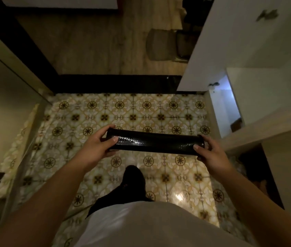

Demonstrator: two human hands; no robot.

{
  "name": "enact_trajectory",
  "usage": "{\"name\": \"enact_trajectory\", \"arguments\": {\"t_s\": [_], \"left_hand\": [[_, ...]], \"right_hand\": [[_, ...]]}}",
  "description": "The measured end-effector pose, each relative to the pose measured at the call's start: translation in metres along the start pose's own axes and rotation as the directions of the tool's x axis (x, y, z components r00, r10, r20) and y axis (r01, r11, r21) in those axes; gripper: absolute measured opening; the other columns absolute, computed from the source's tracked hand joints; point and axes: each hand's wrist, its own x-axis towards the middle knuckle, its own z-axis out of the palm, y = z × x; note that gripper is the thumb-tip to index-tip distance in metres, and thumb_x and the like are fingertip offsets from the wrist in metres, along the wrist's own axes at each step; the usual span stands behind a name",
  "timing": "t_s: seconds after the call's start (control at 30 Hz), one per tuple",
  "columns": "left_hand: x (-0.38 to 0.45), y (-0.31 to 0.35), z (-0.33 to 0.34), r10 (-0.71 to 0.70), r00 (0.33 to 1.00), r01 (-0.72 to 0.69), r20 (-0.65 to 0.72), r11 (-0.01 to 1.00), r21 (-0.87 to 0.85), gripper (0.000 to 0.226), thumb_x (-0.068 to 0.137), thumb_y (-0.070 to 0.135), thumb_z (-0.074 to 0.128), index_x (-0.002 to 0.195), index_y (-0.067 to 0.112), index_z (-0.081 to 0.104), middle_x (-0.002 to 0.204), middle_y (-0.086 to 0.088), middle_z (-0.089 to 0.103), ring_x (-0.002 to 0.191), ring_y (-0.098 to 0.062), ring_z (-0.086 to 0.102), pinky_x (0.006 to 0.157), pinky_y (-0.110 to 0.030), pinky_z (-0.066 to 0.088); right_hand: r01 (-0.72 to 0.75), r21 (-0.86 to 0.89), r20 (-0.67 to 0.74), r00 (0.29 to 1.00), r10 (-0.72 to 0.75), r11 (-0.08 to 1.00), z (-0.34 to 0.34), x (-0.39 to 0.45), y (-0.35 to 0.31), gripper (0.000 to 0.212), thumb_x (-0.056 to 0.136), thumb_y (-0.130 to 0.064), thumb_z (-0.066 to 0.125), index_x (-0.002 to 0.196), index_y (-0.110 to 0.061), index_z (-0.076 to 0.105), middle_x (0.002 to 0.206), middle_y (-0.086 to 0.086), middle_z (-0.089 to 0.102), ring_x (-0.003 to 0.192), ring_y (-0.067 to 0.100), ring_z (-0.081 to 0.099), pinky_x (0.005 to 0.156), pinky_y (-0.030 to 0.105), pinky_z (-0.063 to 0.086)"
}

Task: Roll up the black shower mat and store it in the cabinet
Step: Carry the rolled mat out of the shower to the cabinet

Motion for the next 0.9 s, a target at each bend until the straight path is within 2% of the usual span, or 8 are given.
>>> {"name": "enact_trajectory", "arguments": {"t_s": [0.1, 0.2, 0.3, 0.43, 0.57, 0.7, 0.77, 0.9], "left_hand": [[0.062, 0.042, -0.004, 0.013, 1.0, -0.014, 0.019, 0.999, 0.041, 0.041, 0.089, 0.015, 0.068, 0.099, 0.055, 0.066, 0.109, -0.009, 0.065, 0.089, -0.024, 0.073, 0.073, -0.037, 0.061], [0.112, 0.084, -0.006, 0.021, 0.999, -0.024, 0.05, 0.998, 0.062, 0.039, 0.089, 0.014, 0.068, 0.105, 0.049, 0.064, 0.112, -0.012, 0.063, 0.089, -0.03, 0.072, 0.066, -0.031, 0.059], [0.156, 0.125, -0.002, 0.025, 0.996, -0.033, 0.087, 0.995, 0.093, 0.038, 0.088, 0.012, 0.068, 0.106, 0.044, 0.063, 0.109, -0.014, 0.064, 0.085, -0.029, 0.071, 0.065, -0.032, 0.059], [0.213, 0.169, 0.017, 0.025, 0.994, -0.042, 0.11, 0.987, 0.156, 0.038, 0.088, 0.013, 0.068, 0.111, 0.042, 0.061, 0.105, -0.011, 0.064, 0.084, -0.031, 0.071, 0.077, -0.042, 0.057], [0.267, 0.2, 0.046, 0.04, 0.989, -0.069, 0.142, 0.976, 0.208, 0.038, 0.088, 0.014, 0.068, 0.112, 0.042, 0.061, 0.104, -0.007, 0.064, 0.082, -0.024, 0.071, 0.075, -0.04, 0.057], [0.327, 0.226, 0.091, 0.05, 0.977, -0.101, 0.206, 0.965, 0.243, 0.038, 0.088, 0.014, 0.068, 0.108, 0.046, 0.063, 0.113, -0.005, 0.06, 0.091, -0.025, 0.069, 0.079, -0.043, 0.058], [0.359, 0.24, 0.118, 0.039, 0.972, -0.101, 0.231, 0.959, 0.266, 0.04, 0.088, 0.014, 0.069, 0.105, 0.05, 0.063, 0.115, -0.005, 0.059, 0.092, -0.026, 0.069, 0.072, -0.038, 0.06], [0.414, 0.264, 0.172, 0.002, 0.961, -0.083, 0.277, 0.957, 0.279, 0.042, 0.086, 0.014, 0.071, 0.102, 0.053, 0.065, 0.117, -0.007, 0.061, 0.091, -0.026, 0.07, 0.072, -0.039, 0.059]], "right_hand": [[0.0, 0.027, -0.019, 1.0, 0.001, 1.0, 0.011, 0.06, -0.029, 0.067, 0.067, -0.029, 0.083, 0.128, -0.022, 0.057, 0.114, 0.004, 0.066, 0.094, 0.018, 0.07, 0.068, 0.027, 0.056], [0.007, 0.048, -0.02, 1.0, -0.006, 0.999, 0.022, 0.107, -0.056, 0.073, 0.058, -0.04, 0.087, 0.123, -0.022, 0.06, 0.118, 0.01, 0.065, 0.1, 0.027, 0.068, 0.071, 0.033, 0.055], [0.007, 0.063, -0.039, 0.999, -0.004, 0.998, 0.029, 0.149, -0.08, 0.062, 0.064, -0.035, 0.083, 0.121, -0.026, 0.061, 0.118, 0.012, 0.064, 0.1, 0.029, 0.067, 0.07, 0.032, 0.055], [-0.001, 0.087, -0.116, 0.993, 0.011, 0.996, 0.025, 0.197, -0.103, 0.062, 0.064, -0.034, 0.08, 0.123, -0.026, 0.06, 0.114, 0.008, 0.066, 0.099, 0.027, 0.067, 0.069, 0.032, 0.052], [0.025, 0.144, -0.198, 0.98, 0.004, 0.989, 0.007, 0.237, -0.118, 0.044, 0.073, -0.026, 0.078, 0.113, -0.035, 0.063, 0.114, 0.009, 0.064, 0.101, 0.029, 0.064, 0.069, 0.033, 0.049], [0.04, 0.148, -0.261, 0.965, 0.0, 0.988, -0.026, 0.283, -0.133, 0.062, 0.066, -0.037, 0.079, 0.124, -0.031, 0.058, 0.114, 0.009, 0.065, 0.098, 0.027, 0.066, 0.072, 0.035, 0.051], [0.054, 0.157, -0.29, 0.957, -0.006, 0.986, -0.046, 0.306, -0.144, 0.066, 0.065, -0.039, 0.08, 0.126, -0.029, 0.057, 0.113, 0.007, 0.066, 0.097, 0.024, 0.067, 0.07, 0.033, 0.052], [0.083, 0.171, -0.368, 0.93, -0.014, 0.982, -0.082, 0.337, -0.162, 0.046, 0.08, -0.023, 0.075, 0.123, -0.03, 0.058, 0.117, 0.009, 0.064, 0.097, 0.025, 0.067, 0.068, 0.031, 0.055]]}}
